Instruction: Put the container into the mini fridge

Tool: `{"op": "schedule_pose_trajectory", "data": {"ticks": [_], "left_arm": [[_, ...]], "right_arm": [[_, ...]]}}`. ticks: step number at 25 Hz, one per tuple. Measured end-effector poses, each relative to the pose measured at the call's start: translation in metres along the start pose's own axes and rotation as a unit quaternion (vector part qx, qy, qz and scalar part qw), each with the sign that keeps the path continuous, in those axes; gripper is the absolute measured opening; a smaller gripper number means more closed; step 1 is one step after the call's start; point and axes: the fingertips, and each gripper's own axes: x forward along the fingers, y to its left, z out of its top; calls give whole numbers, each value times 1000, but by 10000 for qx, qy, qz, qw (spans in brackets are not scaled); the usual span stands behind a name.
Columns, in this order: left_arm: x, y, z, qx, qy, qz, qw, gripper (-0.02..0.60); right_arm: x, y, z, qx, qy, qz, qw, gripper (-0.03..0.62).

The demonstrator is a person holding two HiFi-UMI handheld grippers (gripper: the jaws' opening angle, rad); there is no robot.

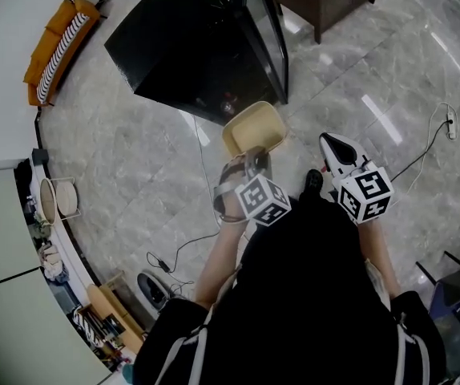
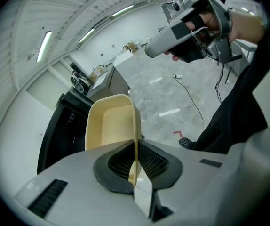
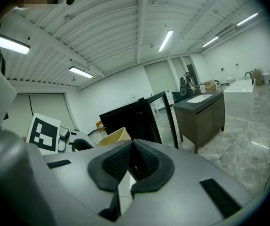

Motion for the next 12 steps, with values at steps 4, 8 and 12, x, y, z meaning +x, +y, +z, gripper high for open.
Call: {"op": "schedule_pose_trajectory", "data": {"ticks": [4, 8, 12], "left_arm": [[8, 4, -7, -76, 182, -52, 9998, 51], [18, 12, -13, -191, 274, -145, 9993, 51], [35, 23, -22, -97, 336, -220, 9991, 52]], "right_arm": [[6, 1, -5, 111, 101, 175, 9997, 18], [16, -2, -12, 92, 287, 167, 9994, 17], [28, -9, -14, 168, 280, 38, 9995, 18]]}}
